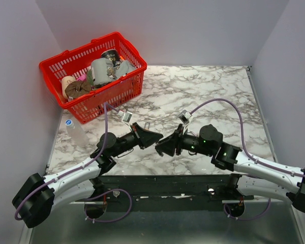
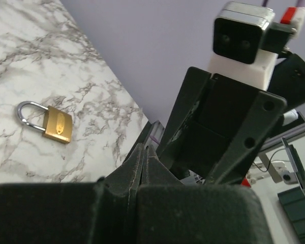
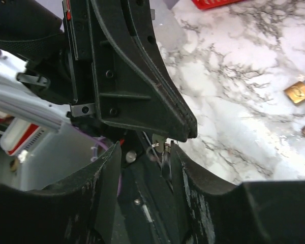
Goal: Unlock with the key
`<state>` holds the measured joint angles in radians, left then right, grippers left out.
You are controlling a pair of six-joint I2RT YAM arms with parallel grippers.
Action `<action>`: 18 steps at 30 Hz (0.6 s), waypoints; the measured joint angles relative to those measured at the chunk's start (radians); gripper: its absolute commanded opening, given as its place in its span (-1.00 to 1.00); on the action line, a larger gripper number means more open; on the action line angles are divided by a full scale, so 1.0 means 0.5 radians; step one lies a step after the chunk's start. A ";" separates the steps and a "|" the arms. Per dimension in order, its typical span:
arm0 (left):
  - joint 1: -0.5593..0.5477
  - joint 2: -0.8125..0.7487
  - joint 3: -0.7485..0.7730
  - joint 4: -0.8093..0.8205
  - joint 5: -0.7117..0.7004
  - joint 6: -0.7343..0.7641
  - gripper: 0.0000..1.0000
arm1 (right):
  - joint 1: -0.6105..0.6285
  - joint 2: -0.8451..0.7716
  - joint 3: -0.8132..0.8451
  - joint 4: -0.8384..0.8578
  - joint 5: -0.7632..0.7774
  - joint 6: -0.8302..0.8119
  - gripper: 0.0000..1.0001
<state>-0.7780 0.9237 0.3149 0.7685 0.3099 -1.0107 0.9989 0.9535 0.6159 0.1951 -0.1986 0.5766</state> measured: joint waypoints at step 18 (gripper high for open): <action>0.000 0.001 -0.063 0.264 0.115 0.036 -1.00 | -0.012 0.003 -0.159 0.285 0.003 0.180 -0.43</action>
<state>-0.7780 0.9241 0.2832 0.9005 0.3676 -0.9928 0.9928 0.9550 0.5365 0.3378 -0.1970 0.6666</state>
